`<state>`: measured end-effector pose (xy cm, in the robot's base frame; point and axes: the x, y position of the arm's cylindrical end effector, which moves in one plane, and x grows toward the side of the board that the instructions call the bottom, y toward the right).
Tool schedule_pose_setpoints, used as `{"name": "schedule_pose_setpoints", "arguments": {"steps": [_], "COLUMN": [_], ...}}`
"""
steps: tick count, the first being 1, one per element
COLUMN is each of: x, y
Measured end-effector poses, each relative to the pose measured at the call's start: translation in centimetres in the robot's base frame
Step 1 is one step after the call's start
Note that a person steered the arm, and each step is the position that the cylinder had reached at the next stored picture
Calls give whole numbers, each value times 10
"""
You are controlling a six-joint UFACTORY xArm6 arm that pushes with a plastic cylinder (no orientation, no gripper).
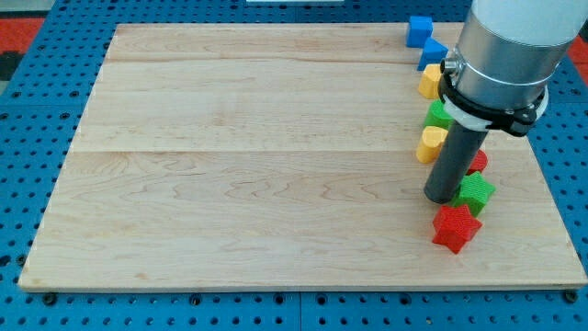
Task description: Move the red star to the right
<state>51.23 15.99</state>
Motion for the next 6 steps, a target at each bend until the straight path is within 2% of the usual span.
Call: {"name": "schedule_pose_setpoints", "arguments": {"steps": [1, 2, 4, 5, 6], "x": [-1, 27, 42, 104, 106], "y": [-20, -19, -14, -21, -14]}}
